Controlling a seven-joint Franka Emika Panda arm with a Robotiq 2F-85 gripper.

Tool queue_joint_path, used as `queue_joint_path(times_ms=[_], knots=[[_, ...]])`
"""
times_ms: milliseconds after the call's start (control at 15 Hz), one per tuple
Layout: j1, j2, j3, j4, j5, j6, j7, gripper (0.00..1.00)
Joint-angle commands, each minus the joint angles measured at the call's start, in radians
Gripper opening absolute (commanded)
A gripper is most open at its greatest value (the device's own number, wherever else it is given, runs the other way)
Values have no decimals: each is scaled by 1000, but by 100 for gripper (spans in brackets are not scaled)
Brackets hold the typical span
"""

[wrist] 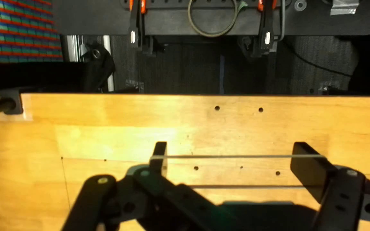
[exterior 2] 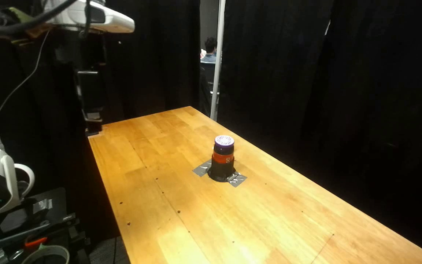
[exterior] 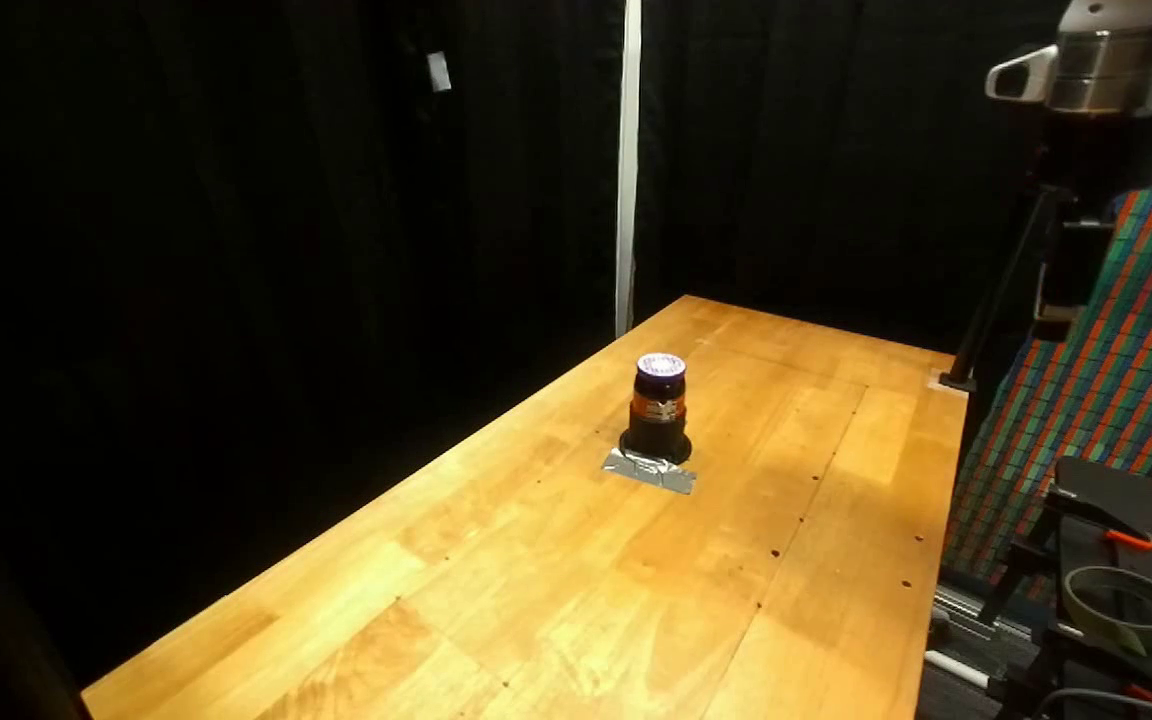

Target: Put the rubber band around the base of the cup

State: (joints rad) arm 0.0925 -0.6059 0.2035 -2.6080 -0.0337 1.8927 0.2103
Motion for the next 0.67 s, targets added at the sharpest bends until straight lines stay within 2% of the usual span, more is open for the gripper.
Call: queue_joint_path(times_ms=[0, 267, 467, 600], knots=[[-24, 193, -85, 205, -64, 7, -174, 100], [-23, 405, -143, 411, -24, 72, -278, 100], [-26, 580, -141, 577, -25, 102, -259, 100], [-29, 692, -142, 692, -20, 80, -249, 100]])
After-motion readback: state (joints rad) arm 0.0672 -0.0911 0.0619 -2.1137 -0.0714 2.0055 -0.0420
